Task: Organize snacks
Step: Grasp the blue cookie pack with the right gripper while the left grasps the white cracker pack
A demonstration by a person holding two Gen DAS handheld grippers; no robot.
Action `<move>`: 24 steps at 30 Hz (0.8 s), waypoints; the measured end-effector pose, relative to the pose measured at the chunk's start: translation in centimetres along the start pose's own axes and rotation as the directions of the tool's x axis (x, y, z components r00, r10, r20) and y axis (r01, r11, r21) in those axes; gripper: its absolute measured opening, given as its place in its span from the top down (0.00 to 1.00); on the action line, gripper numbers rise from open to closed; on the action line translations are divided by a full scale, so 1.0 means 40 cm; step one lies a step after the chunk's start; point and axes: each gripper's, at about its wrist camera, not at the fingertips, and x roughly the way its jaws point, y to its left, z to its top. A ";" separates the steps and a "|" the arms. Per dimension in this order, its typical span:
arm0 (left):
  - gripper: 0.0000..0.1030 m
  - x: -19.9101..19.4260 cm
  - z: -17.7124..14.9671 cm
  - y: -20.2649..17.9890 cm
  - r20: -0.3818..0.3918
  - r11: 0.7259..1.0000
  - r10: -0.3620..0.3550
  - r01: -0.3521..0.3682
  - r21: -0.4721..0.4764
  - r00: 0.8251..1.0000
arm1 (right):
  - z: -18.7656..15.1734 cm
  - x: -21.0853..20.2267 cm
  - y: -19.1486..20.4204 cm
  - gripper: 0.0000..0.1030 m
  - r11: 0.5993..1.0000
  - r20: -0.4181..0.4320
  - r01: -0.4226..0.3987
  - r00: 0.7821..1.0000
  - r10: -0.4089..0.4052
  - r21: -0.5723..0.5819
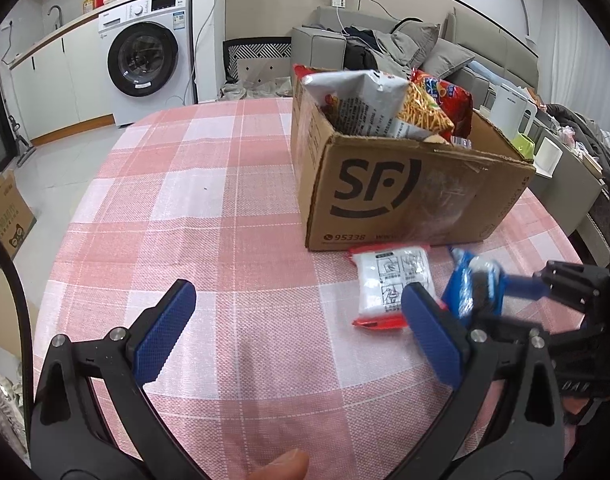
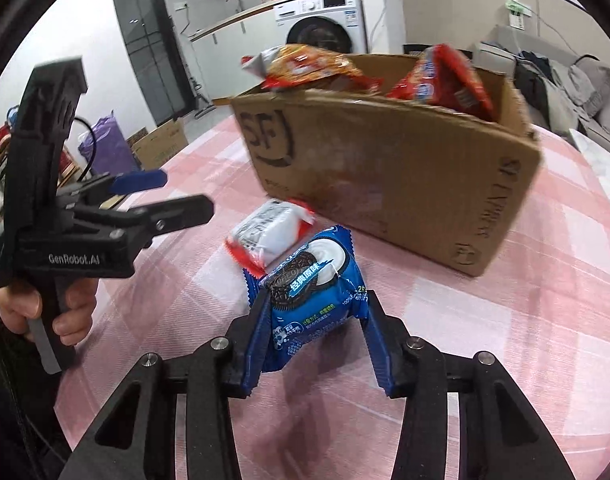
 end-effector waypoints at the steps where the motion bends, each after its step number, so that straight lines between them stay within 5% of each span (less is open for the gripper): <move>1: 0.01 0.004 -0.001 -0.003 -0.004 1.000 -0.007 0.007 -0.001 1.000 | 0.001 -0.005 -0.007 0.57 1.000 0.003 0.005 1.000 -0.005 0.005; 10: 0.01 0.065 -0.012 -0.048 -0.076 0.998 -0.056 0.053 -0.040 0.996 | -0.013 -0.047 -0.067 0.57 0.999 0.013 0.039 0.999 -0.040 0.036; 24: 0.01 0.112 -0.017 -0.182 -0.097 1.000 -0.020 0.022 0.017 0.995 | -0.016 -0.069 -0.130 0.62 0.997 0.027 0.034 0.999 -0.036 0.069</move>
